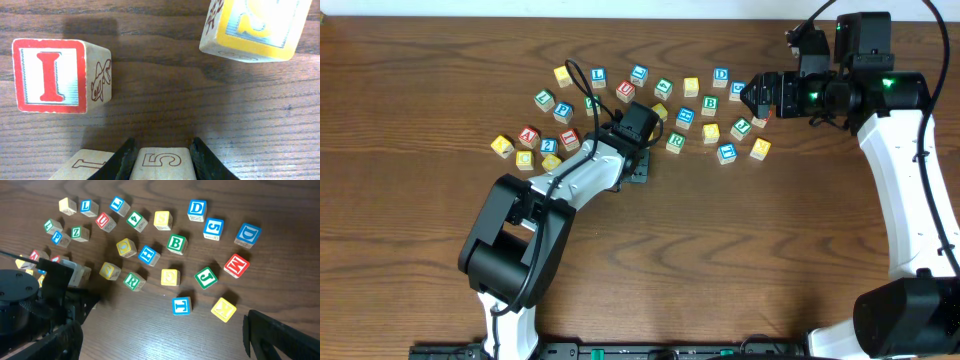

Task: Spell out NEURIPS
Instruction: 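Lower the red E block right of the N and open the left gripper, then raise the left gripper and pull it back toward the cluster's left edge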

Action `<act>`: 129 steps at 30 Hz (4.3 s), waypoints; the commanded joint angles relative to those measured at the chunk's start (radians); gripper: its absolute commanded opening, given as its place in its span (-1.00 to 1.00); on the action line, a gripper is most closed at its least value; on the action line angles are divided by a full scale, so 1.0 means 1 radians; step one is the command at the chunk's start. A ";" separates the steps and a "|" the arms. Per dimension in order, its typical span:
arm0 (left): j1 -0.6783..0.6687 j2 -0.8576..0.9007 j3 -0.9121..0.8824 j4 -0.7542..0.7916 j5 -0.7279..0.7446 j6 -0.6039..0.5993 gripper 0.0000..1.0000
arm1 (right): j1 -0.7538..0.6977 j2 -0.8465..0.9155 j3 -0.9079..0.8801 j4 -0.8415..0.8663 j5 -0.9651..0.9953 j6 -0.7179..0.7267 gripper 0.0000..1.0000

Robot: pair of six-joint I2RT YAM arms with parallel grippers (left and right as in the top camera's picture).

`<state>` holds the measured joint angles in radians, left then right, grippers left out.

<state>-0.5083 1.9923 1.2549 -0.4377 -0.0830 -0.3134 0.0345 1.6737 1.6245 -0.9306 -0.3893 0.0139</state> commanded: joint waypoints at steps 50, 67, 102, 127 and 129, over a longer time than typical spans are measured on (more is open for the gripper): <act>0.099 -0.248 0.214 -0.228 0.080 0.082 0.19 | -0.007 0.000 0.016 -0.002 -0.002 -0.011 0.98; 0.229 -0.247 0.497 -0.465 0.079 0.138 0.23 | -0.007 0.000 0.016 -0.002 -0.002 -0.011 0.99; 0.227 -0.053 0.503 -0.500 0.079 0.117 0.15 | -0.007 0.000 0.016 -0.002 -0.002 -0.011 0.99; 0.226 -0.043 0.467 -0.466 0.079 0.117 0.13 | -0.007 0.000 0.016 -0.002 -0.002 -0.011 0.99; 0.225 -0.043 0.467 -0.465 0.080 0.117 0.13 | -0.007 0.000 0.016 -0.002 -0.002 -0.011 0.98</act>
<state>-0.2821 1.9327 1.7378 -0.9073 -0.0055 -0.1864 0.0345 1.6737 1.6245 -0.9306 -0.3889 0.0139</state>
